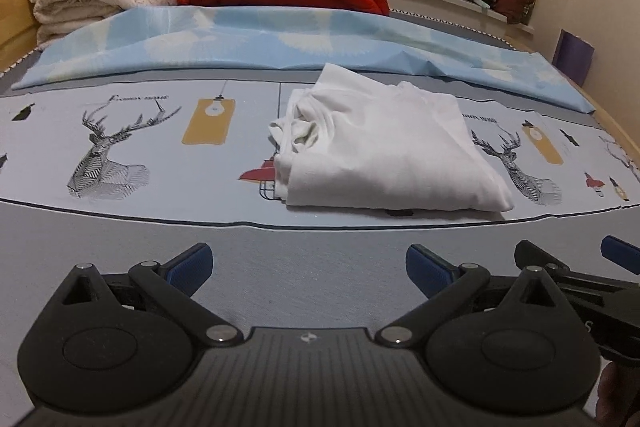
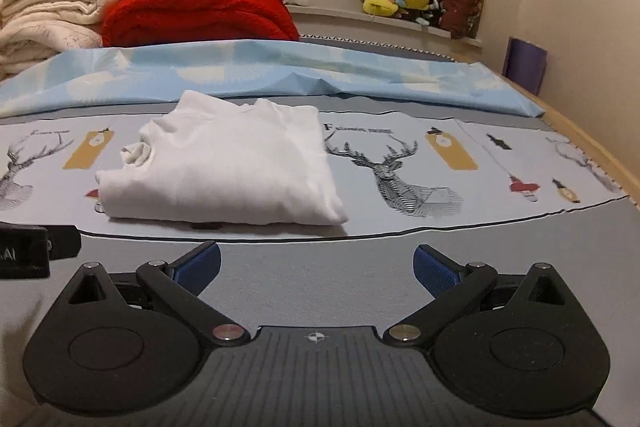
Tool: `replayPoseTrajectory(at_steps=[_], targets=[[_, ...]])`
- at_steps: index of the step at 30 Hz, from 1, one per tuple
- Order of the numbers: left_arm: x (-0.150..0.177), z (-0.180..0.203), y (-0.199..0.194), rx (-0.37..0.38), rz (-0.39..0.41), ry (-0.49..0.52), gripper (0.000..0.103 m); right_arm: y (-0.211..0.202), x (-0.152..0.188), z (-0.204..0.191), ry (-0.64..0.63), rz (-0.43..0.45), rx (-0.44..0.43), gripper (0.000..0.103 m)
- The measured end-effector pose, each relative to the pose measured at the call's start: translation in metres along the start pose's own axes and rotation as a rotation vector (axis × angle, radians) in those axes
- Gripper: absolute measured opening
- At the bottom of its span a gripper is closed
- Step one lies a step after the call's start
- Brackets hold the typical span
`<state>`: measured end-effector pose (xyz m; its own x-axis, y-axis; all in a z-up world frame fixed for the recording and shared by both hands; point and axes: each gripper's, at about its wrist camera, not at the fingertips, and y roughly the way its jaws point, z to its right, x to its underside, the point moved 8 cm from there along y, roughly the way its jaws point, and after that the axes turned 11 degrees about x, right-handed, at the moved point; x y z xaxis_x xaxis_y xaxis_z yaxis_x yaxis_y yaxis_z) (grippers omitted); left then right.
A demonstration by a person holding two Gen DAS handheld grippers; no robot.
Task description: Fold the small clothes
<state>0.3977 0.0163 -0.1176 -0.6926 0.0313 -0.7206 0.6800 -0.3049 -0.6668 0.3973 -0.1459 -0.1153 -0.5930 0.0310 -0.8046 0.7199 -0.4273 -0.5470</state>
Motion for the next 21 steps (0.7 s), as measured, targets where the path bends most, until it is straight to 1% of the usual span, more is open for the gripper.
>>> replayPoseTrajectory(at_steps=[6, 11, 21], targets=[[-0.0006, -0.0001, -0.0032, -0.013, 0.008, 0.014, 0.103, 0.0011, 0.004, -0.0047, -0.012, -0.011, -0.006, 0.102], [0.0006, 0.0015, -0.0035, -0.03, 0.014, 0.035, 0.103, 0.0012, 0.006, -0.0014, -0.015, -0.013, 0.006, 0.102], [0.0016, 0.0027, -0.0007, -0.029, 0.007, 0.039, 0.103, 0.0032, 0.0071, 0.0008, -0.021, -0.012, 0.01, 0.102]])
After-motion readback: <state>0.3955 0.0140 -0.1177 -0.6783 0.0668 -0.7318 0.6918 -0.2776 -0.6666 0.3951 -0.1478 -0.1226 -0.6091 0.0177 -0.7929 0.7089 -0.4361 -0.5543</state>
